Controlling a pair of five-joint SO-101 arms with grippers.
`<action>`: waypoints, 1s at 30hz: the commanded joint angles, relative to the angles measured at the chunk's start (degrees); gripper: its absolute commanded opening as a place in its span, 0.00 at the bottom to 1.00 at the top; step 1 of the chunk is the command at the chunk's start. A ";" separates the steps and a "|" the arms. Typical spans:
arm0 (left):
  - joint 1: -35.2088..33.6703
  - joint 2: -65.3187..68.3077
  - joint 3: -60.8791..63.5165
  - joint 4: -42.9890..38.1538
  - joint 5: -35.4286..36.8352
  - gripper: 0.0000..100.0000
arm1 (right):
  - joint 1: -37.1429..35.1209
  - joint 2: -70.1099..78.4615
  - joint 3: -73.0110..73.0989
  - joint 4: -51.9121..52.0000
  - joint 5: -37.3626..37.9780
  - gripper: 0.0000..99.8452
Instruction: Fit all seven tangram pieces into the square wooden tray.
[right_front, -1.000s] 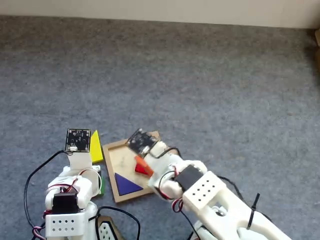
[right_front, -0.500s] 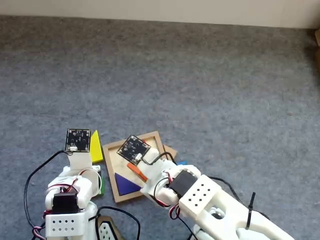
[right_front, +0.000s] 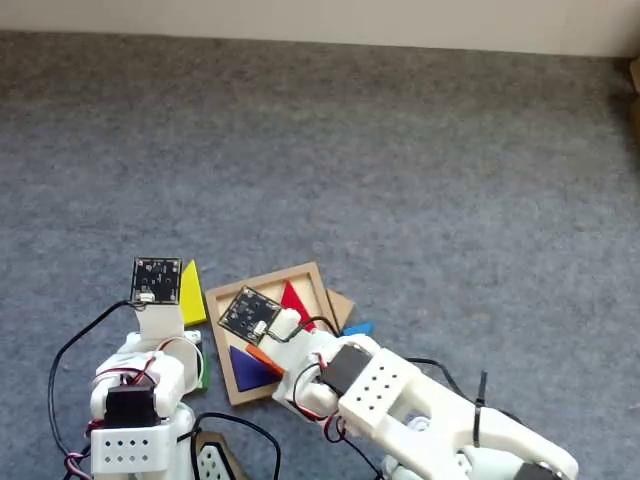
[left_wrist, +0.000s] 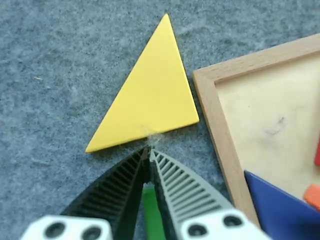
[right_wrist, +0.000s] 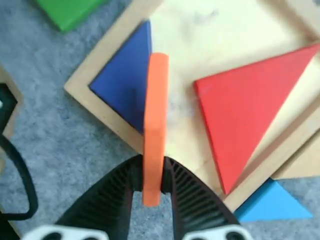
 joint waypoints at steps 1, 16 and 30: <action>-0.66 -0.40 1.19 0.35 -0.53 0.01 | -0.66 2.51 -0.57 -0.84 -0.26 0.01; -0.66 -0.40 1.19 0.35 -0.53 0.01 | 4.62 2.42 -0.75 -0.84 -0.53 0.13; -0.66 -0.40 1.19 0.35 -0.53 0.01 | 4.79 2.42 -5.93 2.59 -0.44 0.13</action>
